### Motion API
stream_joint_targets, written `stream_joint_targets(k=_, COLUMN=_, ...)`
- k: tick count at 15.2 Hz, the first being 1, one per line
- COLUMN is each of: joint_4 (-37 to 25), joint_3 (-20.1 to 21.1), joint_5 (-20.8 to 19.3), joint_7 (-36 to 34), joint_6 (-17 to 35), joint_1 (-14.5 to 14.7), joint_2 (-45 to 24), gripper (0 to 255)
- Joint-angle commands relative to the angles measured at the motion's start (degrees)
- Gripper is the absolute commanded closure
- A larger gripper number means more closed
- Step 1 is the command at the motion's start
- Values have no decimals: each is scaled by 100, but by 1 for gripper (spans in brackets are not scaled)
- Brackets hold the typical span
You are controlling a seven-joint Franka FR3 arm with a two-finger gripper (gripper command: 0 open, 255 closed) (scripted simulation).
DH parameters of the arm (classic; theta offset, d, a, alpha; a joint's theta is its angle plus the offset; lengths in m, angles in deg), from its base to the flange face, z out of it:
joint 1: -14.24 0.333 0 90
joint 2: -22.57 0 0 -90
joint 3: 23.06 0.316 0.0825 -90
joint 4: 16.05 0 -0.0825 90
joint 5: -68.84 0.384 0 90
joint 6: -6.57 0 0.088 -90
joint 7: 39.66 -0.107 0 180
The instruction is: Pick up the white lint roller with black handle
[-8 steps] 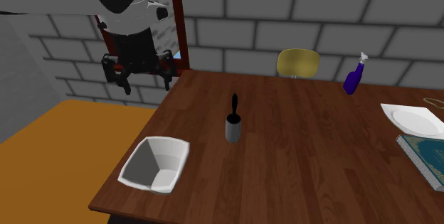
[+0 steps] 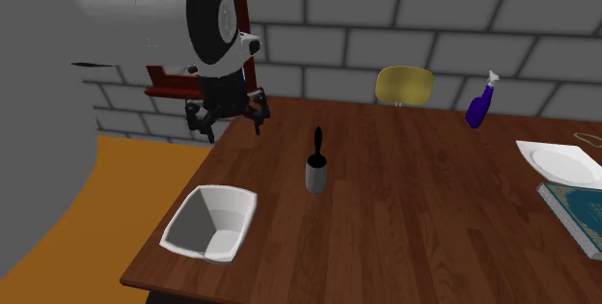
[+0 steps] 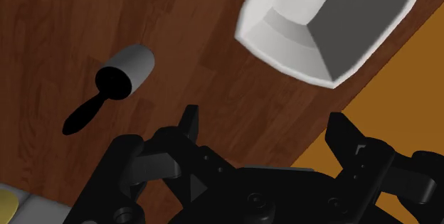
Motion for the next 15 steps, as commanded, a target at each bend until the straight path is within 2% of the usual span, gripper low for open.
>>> stream_joint_targets(k=1, joint_4=227, joint_3=-158, joint_5=-155, joint_7=240, joint_6=352, joint_1=-60, joint_2=-86, gripper=0)
stream_joint_targets(k=8, joint_4=630, joint_3=-707, joint_5=-617, joint_7=977, joint_6=1627, joint_1=-249, joint_2=-807, gripper=0)
stream_joint_targets(k=15, joint_4=608, joint_3=-1280, joint_5=-901, joint_7=1714, joint_6=2929, joint_1=-376, joint_2=-1934, gripper=0)
